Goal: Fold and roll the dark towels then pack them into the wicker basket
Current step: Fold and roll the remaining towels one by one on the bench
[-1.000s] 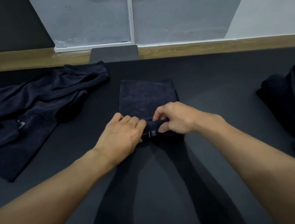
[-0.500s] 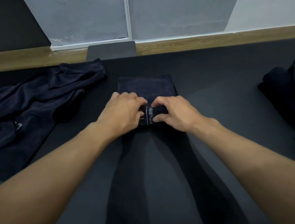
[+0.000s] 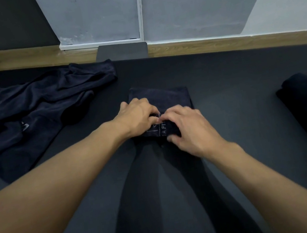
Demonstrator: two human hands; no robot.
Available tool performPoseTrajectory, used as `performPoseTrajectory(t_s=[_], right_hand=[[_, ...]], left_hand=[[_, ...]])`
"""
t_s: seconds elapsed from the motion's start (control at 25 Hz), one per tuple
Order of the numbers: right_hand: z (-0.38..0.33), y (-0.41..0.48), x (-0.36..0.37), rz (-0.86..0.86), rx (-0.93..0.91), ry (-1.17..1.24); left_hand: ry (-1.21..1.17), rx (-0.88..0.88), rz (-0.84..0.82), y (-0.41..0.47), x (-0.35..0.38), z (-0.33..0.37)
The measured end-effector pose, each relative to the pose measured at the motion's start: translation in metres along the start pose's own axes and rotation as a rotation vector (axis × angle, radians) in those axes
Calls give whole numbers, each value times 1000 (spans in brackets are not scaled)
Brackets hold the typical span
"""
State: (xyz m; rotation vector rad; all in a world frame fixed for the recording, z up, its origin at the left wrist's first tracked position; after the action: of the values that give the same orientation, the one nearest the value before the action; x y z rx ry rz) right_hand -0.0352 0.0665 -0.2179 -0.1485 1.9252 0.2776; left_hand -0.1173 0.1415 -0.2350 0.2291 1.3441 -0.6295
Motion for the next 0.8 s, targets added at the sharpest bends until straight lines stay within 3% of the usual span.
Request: performPoseTrajectory(t_s=[0.12,0.24,0.4,0.48,0.68,0.72,0.8], right_hand=[[7,-3,9,8,-31,-73],[19,16,9,-66,36,-6],[36,24,17,-404,156,312],[38,20,19,-474,267,522],[20,12,-4,16,96,33],[21,9,-2,59,103,66],[38,14,0,94,174,240]], left_hand=[[117,118,294,-21,-17,17],[289,338,394,-52,-4,25],[14,145,82,-27,3,6],[-82,51,-64,-9,3,-2],[-361,-61,-244,11,3,-16],[-355,-78,-207,12,3,-16],[-186,-44,48,5,-9,-11]])
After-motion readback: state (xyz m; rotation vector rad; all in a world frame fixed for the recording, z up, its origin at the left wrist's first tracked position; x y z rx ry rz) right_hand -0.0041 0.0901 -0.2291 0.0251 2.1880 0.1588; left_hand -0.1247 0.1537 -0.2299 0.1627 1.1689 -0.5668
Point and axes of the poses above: each hand's wrist, its own y-axis towards the middle knuckle, its own x-axis out of the palm, z = x × y, the point moved 10 cm from there along y, towards the middle knuckle, and after that the axes turned 3 degrees about -x, right-handed, at the moved point
